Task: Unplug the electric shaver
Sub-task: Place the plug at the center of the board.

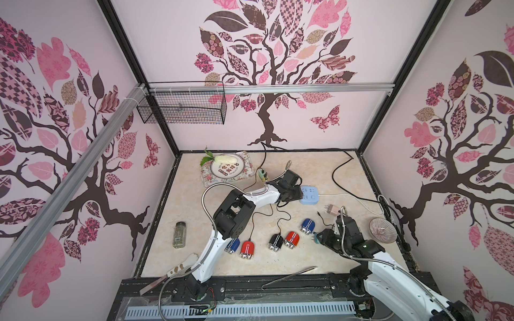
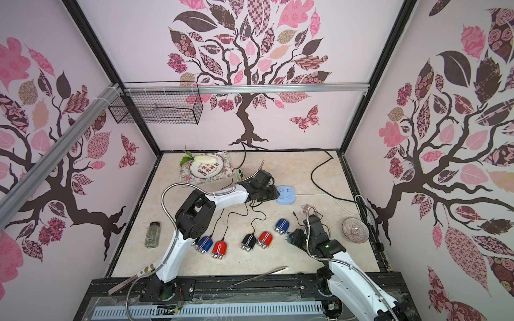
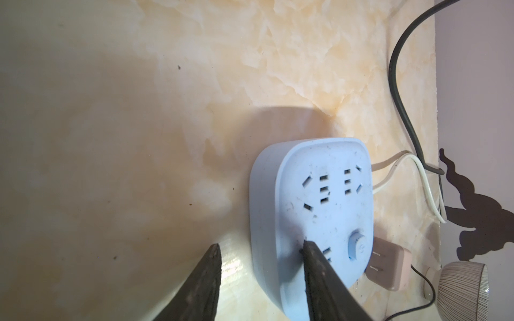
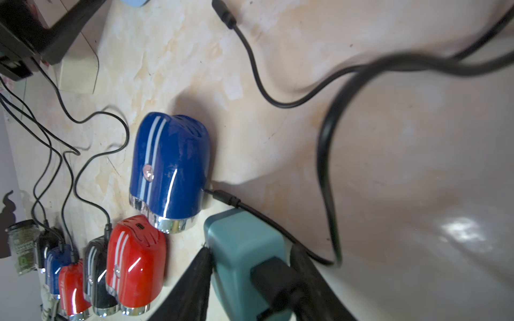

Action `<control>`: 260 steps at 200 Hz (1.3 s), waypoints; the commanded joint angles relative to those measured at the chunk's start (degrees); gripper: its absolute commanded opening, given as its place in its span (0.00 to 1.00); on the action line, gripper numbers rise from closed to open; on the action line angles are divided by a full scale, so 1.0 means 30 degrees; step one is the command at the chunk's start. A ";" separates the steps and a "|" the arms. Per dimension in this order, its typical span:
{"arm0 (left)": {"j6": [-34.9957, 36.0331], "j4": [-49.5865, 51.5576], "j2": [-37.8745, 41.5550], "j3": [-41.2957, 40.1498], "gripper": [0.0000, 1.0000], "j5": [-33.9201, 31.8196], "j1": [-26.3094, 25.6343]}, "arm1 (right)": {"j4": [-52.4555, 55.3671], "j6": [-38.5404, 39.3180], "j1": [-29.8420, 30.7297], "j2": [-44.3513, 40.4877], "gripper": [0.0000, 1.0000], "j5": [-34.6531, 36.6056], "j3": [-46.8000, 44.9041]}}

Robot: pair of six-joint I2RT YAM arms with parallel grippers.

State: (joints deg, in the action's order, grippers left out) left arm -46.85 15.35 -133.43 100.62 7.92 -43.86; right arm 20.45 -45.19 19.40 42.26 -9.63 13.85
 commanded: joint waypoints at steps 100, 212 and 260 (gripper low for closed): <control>0.0749 0.3052 -0.0426 0.1872 0.51 -0.0089 -0.0140 | 0.3354 -0.0665 -0.0131 -0.1675 0.64 0.1448 0.1475; 0.0847 0.3319 -0.0408 0.2490 0.51 -0.0121 -0.0396 | 0.4753 0.0014 -0.0123 -0.3016 0.57 0.0488 0.3153; 0.0930 0.3433 -0.0174 0.2496 0.51 -0.0180 -0.0440 | 0.4628 0.0307 -0.0138 -0.2206 0.57 0.1651 0.3578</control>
State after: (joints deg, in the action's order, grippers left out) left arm -44.95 25.21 -133.91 105.75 8.01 -44.73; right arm 33.56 -44.99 19.31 34.33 -7.16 23.70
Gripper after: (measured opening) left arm 0.507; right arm 0.571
